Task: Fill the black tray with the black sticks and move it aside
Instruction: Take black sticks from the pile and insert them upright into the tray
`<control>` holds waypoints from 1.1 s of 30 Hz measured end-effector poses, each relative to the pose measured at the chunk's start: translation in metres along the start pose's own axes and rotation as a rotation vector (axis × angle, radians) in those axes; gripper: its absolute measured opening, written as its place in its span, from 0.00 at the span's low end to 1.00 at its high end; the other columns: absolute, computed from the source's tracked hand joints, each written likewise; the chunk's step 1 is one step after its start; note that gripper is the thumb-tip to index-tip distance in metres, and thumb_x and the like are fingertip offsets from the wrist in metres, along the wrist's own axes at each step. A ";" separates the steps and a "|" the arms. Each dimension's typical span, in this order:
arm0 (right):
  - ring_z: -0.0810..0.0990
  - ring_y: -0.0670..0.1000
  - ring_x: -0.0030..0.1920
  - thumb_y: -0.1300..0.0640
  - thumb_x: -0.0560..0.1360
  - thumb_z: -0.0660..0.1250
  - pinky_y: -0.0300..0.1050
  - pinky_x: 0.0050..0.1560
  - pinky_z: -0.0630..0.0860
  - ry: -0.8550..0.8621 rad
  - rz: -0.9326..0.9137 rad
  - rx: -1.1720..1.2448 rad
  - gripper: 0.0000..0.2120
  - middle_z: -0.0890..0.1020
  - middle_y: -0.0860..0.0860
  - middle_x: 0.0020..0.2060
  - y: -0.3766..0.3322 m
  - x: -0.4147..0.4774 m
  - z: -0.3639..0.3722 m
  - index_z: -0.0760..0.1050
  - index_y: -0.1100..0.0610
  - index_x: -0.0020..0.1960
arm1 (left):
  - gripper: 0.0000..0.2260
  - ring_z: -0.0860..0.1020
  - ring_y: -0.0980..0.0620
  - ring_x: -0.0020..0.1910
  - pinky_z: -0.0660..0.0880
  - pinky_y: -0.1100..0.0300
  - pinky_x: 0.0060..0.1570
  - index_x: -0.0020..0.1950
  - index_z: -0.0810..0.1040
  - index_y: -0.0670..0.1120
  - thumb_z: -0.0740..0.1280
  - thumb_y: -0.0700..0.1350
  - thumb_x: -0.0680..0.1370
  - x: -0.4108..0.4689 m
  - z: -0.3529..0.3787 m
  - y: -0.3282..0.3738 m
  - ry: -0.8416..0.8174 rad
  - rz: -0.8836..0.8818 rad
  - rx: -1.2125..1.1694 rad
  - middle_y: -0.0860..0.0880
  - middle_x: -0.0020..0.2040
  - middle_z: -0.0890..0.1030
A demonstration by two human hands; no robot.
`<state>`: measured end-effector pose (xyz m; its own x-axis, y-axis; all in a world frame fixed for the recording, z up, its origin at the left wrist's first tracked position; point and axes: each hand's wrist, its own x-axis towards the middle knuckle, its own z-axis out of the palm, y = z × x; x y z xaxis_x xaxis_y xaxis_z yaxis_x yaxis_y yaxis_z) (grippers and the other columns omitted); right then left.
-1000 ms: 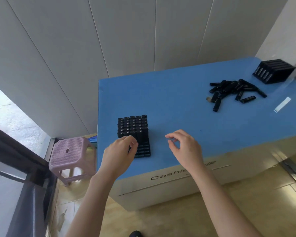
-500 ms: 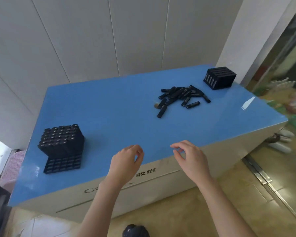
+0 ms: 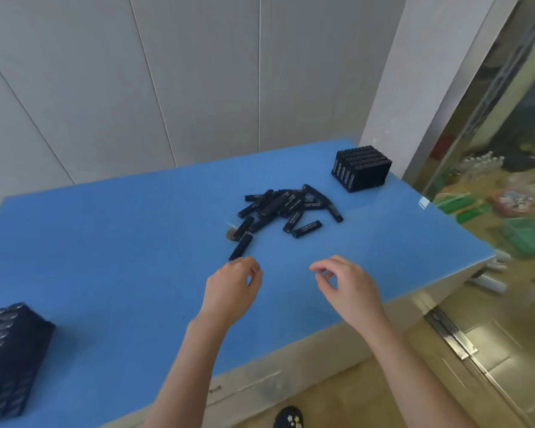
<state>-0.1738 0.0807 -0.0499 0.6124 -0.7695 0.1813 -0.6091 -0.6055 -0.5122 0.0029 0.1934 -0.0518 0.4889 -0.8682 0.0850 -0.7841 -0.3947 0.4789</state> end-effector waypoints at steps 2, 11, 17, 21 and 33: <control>0.78 0.44 0.45 0.58 0.75 0.64 0.35 0.37 0.69 -0.005 -0.007 -0.011 0.08 0.80 0.41 0.45 0.014 0.023 -0.005 0.79 0.48 0.50 | 0.10 0.72 0.56 0.42 0.66 0.62 0.39 0.53 0.75 0.49 0.56 0.49 0.81 0.023 0.005 0.006 0.004 -0.022 0.012 0.56 0.49 0.77; 0.73 0.47 0.60 0.63 0.77 0.60 0.42 0.56 0.71 -0.302 -0.086 -0.036 0.17 0.73 0.44 0.61 0.060 0.118 0.014 0.71 0.51 0.64 | 0.09 0.75 0.50 0.43 0.69 0.59 0.37 0.50 0.75 0.47 0.56 0.48 0.80 0.067 0.014 -0.001 0.030 -0.231 0.106 0.53 0.47 0.78; 0.70 0.49 0.61 0.60 0.76 0.63 0.40 0.60 0.66 -0.363 -0.332 -0.184 0.14 0.76 0.47 0.59 0.075 0.172 0.037 0.74 0.55 0.62 | 0.08 0.75 0.50 0.51 0.69 0.59 0.41 0.53 0.75 0.48 0.58 0.46 0.79 0.072 0.019 -0.009 0.071 -0.451 0.138 0.53 0.52 0.77; 0.72 0.53 0.62 0.64 0.73 0.67 0.47 0.65 0.67 -0.343 -0.587 -0.108 0.13 0.76 0.51 0.59 0.080 0.191 0.043 0.78 0.57 0.57 | 0.10 0.73 0.51 0.56 0.70 0.60 0.43 0.59 0.73 0.48 0.59 0.47 0.79 0.071 0.024 -0.008 0.070 -0.519 0.183 0.53 0.57 0.76; 0.71 0.53 0.53 0.50 0.76 0.60 0.46 0.54 0.68 -0.366 -0.676 -0.306 0.16 0.72 0.52 0.53 0.082 0.201 0.049 0.70 0.58 0.59 | 0.06 0.72 0.49 0.46 0.62 0.60 0.36 0.49 0.67 0.45 0.58 0.47 0.77 0.095 0.052 0.003 -0.064 -0.577 0.400 0.49 0.48 0.72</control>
<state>-0.0760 -0.1142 -0.0966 0.9890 -0.1369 0.0560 -0.1287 -0.9831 -0.1303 0.0272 0.0941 -0.0872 0.8551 -0.4982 -0.1436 -0.4928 -0.8671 0.0732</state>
